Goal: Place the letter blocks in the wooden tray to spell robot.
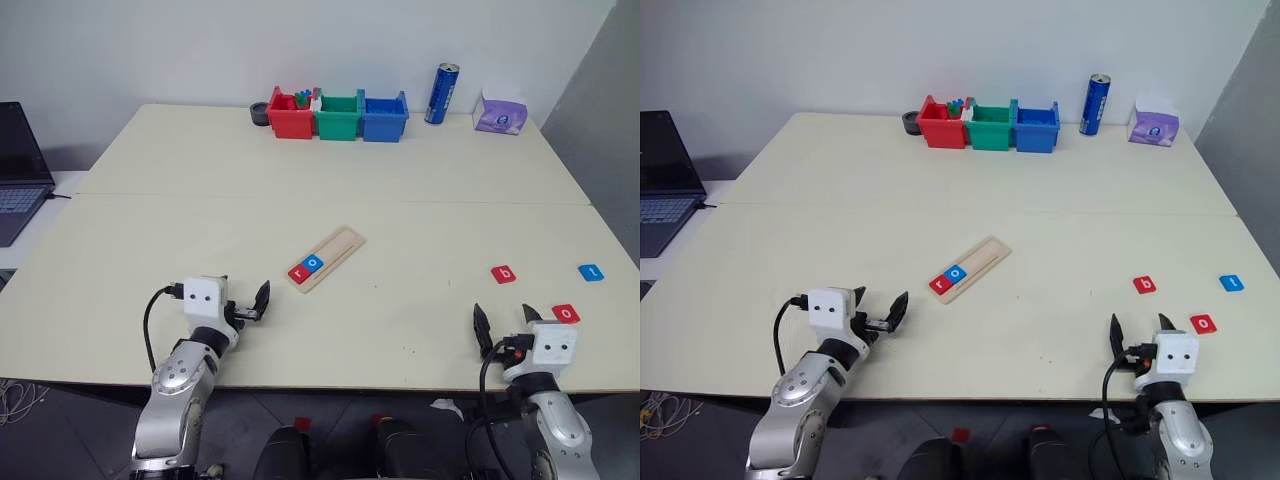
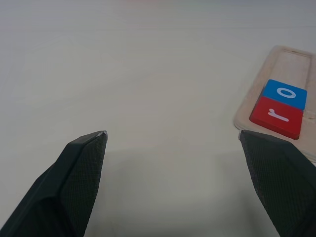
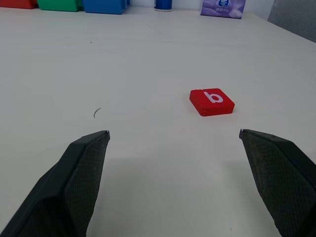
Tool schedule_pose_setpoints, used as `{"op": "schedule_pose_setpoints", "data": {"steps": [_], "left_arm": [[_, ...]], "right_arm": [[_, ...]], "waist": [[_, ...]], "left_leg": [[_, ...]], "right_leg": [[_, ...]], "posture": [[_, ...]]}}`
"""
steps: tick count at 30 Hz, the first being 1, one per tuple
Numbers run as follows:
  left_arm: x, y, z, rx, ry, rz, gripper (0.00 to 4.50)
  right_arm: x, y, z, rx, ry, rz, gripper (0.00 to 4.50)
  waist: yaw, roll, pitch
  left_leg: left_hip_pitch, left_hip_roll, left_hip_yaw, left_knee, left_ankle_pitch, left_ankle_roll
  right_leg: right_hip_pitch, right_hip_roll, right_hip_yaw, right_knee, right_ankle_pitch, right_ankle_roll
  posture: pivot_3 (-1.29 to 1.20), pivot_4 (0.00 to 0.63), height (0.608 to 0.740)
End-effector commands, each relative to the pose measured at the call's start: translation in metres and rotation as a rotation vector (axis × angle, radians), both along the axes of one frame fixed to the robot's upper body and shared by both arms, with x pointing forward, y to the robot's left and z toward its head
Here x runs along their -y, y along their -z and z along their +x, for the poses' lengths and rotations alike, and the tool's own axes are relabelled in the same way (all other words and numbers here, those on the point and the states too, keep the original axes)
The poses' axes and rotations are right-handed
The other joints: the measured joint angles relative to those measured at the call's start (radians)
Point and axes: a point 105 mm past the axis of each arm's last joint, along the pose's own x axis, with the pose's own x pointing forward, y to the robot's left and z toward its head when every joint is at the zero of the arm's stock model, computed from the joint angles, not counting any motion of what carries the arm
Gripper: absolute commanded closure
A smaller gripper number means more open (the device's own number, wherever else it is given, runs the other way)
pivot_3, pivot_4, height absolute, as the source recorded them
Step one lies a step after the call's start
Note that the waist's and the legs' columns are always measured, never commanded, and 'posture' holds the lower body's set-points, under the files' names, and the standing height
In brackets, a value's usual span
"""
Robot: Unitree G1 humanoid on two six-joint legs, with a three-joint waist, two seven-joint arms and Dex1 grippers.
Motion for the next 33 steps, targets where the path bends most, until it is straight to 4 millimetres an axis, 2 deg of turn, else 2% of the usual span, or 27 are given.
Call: {"op": "schedule_pose_setpoints", "data": {"steps": [1, 15, 23, 26, 33], "left_arm": [[0.007, -0.015, -0.002, 0.053, 0.036, 0.043, 0.0], [0.02, -0.027, -0.003, 0.058, 0.07, 0.044, 0.0], [0.029, -0.026, -0.001, 0.046, 0.098, 0.033, 0.0], [0.025, -0.022, 0.002, 0.018, 0.097, 0.02, 0.0], [0.031, -0.033, 0.003, 0.039, 0.245, -0.003, 0.0]], "right_arm": [[0.002, -0.014, -0.002, 0.054, 0.006, -0.014, 0.03], [0.002, -0.015, -0.002, 0.047, 0.003, -0.015, 0.03], [0.002, -0.016, -0.001, 0.048, -0.003, -0.017, 0.03], [0.001, -0.017, 0.0, 0.052, -0.004, -0.018, 0.03], [-0.01, -0.026, 0.001, 0.069, -0.064, 0.009, 0.03]], "waist": [[0.0, 0.0, 0.0], [0.0, 0.0, 0.0], [0.0, 0.0, 0.0], [0.0, 0.0, 0.0], [0.0, 0.0, 0.0]], "left_leg": [[0.0, 0.0, 0.0, 0.0, 0.0, 0.0], [0.0, 0.0, 0.0, 0.0, 0.0, 0.0], [0.0, 0.0, 0.0, 0.0, 0.0, 0.0], [0.0, 0.0, 0.0, 0.0, 0.0, 0.0], [0.0, 0.0, 0.0, 0.0, 0.0, 0.0]], "right_leg": [[0.0, 0.0, 0.0, 0.0, 0.0, 0.0], [0.0, 0.0, 0.0, 0.0, 0.0, 0.0], [0.0, 0.0, 0.0, 0.0, 0.0, 0.0], [0.0, 0.0, 0.0, 0.0, 0.0, 0.0], [0.0, 0.0, 0.0, 0.0, 0.0, 0.0]], "posture": [[0.0, 0.15, 0.74], [0.0, 0.15, 0.74], [0.0, 0.15, 0.74], [0.0, 0.15, 0.74], [0.0, 0.15, 0.74]]}}
